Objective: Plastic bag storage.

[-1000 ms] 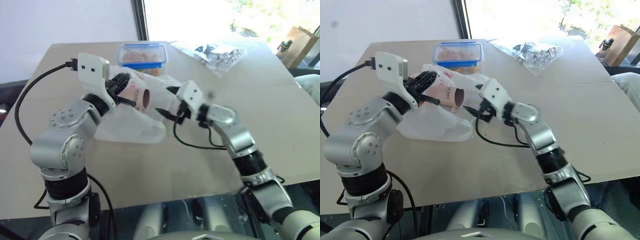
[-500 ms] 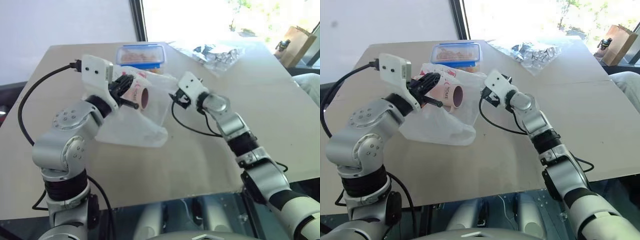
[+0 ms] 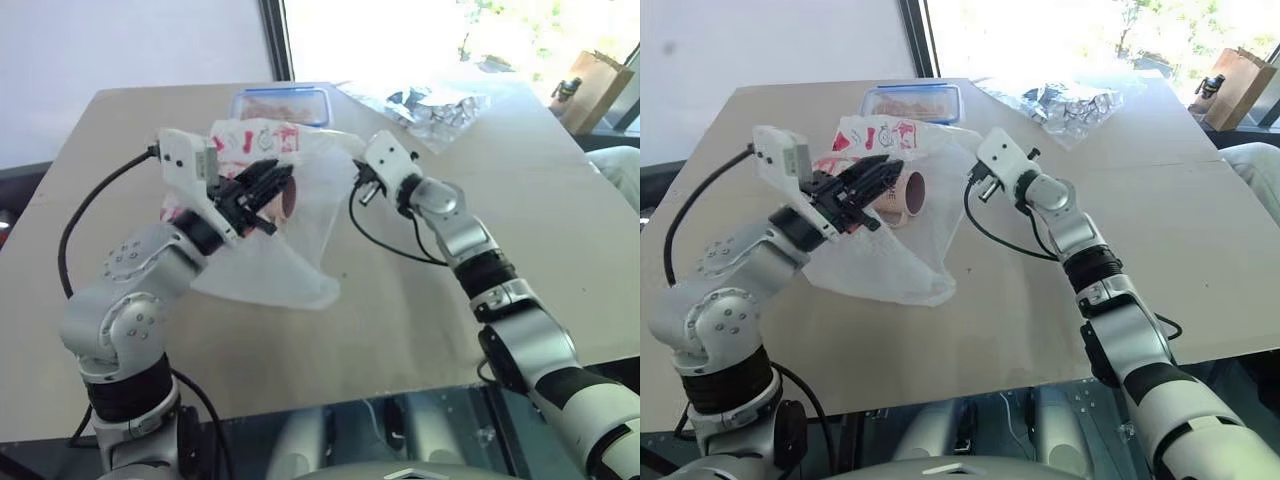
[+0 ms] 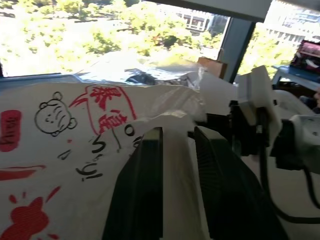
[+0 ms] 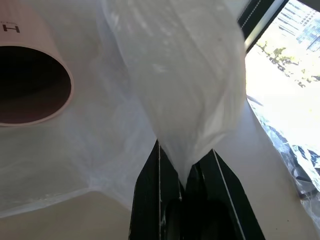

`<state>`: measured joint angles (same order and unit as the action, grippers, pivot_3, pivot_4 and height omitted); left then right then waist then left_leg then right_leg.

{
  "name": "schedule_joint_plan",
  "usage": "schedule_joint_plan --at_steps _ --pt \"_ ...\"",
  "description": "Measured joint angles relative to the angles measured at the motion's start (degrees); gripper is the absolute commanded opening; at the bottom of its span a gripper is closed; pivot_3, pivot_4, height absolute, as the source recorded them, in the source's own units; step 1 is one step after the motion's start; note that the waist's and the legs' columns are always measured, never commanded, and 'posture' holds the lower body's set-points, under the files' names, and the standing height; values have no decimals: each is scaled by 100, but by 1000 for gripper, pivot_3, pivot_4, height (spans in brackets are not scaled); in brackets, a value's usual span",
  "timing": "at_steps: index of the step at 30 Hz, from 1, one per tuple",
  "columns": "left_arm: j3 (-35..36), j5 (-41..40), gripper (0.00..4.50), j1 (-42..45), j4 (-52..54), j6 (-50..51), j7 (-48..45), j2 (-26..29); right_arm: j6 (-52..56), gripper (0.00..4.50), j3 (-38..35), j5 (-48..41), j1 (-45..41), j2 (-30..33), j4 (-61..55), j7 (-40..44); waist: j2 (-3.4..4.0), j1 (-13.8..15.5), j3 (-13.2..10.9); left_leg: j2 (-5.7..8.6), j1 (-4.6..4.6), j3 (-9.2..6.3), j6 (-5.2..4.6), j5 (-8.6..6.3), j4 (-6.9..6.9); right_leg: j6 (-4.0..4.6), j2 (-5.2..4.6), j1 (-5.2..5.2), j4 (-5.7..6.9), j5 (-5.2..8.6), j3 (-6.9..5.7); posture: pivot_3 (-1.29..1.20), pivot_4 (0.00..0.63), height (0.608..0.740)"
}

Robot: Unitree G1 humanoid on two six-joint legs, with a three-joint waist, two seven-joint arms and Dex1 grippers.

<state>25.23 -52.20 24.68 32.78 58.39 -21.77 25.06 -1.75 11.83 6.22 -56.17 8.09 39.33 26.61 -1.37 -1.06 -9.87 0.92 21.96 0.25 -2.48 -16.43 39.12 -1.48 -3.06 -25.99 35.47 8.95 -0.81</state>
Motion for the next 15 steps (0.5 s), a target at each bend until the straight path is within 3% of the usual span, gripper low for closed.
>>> schedule_joint_plan --at_steps 2,3,4,6,7,10,15 --pt "197 -1312 3391 -127 -26 311 86 299 10 0 -1 2 -13 6 2 33 0 -18 0 -5 0 -1 0 0 2 0 -10 0 1 0 3 0 150 740" --pt "257 -2560 4011 -451 -37 468 150 791 11 0 -2 4 -30 25 8 43 0 -55 0 -7 -1 -2 0 0 0 1 -19 -1 2 1 4 0 150 740" --pt "306 -3597 4011 -835 -43 511 211 1244 9 0 -8 7 -43 54 27 44 1 -99 -1 -7 0 -6 0 -1 0 4 -21 -2 1 3 3 0 150 740" --pt "391 -4328 4011 -1171 -28 511 228 1563 10 0 -52 8 -51 97 75 43 4 -105 -3 -4 0 -8 0 -1 0 6 -23 -1 2 4 0 0 150 740" --pt "482 -4805 4011 -1750 88 548 190 2127 11 0 -56 6 -50 93 85 55 3 -136 -3 -5 -5 -7 0 -1 -1 10 -19 2 3 6 2 0 150 740" --pt "597 -5028 4011 -2553 439 573 116 2475 20 0 -88 5 -47 72 100 65 16 -125 -11 0 -8 -7 -1 -1 -1 19 1 5 9 13 -1 0 150 740" --pt "582 -4722 4011 -4040 1015 386 96 2428 75 0 -90 5 -29 65 25 108 26 -109 -17 1 -13 -9 0 -1 0 29 3 13 9 19 -4 0 150 740"
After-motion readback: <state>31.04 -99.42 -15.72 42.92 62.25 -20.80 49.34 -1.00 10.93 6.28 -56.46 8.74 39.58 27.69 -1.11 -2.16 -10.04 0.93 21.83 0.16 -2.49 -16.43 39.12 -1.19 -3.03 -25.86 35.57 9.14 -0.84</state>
